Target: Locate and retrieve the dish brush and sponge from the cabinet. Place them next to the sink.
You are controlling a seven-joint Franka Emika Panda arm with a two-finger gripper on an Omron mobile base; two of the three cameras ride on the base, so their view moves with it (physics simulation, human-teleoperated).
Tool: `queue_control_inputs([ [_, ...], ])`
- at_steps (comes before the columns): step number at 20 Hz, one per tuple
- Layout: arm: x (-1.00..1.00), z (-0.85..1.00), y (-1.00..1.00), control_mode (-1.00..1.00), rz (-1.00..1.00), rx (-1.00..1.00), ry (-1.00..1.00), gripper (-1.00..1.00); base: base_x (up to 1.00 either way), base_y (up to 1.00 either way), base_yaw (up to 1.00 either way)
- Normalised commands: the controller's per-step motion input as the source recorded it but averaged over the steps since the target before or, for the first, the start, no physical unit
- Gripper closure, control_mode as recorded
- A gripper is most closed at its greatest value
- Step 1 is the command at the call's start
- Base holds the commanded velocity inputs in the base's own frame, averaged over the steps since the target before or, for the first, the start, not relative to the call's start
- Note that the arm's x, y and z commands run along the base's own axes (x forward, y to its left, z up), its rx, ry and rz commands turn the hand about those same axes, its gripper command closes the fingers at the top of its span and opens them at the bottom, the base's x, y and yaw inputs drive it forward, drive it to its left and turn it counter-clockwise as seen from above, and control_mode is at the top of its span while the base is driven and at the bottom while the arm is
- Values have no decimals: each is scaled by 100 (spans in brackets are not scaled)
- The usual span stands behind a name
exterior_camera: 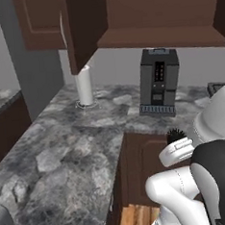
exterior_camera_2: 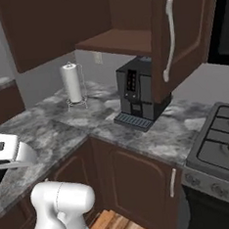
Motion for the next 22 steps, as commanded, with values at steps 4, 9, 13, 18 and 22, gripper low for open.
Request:
queue_control_inputs([
  [4,0,0,0,100,0,0,0,100,-4,3,50],
  [9,0,0,0,100,0,0,0,100,-9,12,49],
  [13,0,0,0,100,0,0,0,100,-23,25,47],
  [18,0,0,0,100,0,0,0,100,-43,48,37],
  [22,0,0,0,100,0,0,0,100,-41,68,33],
])
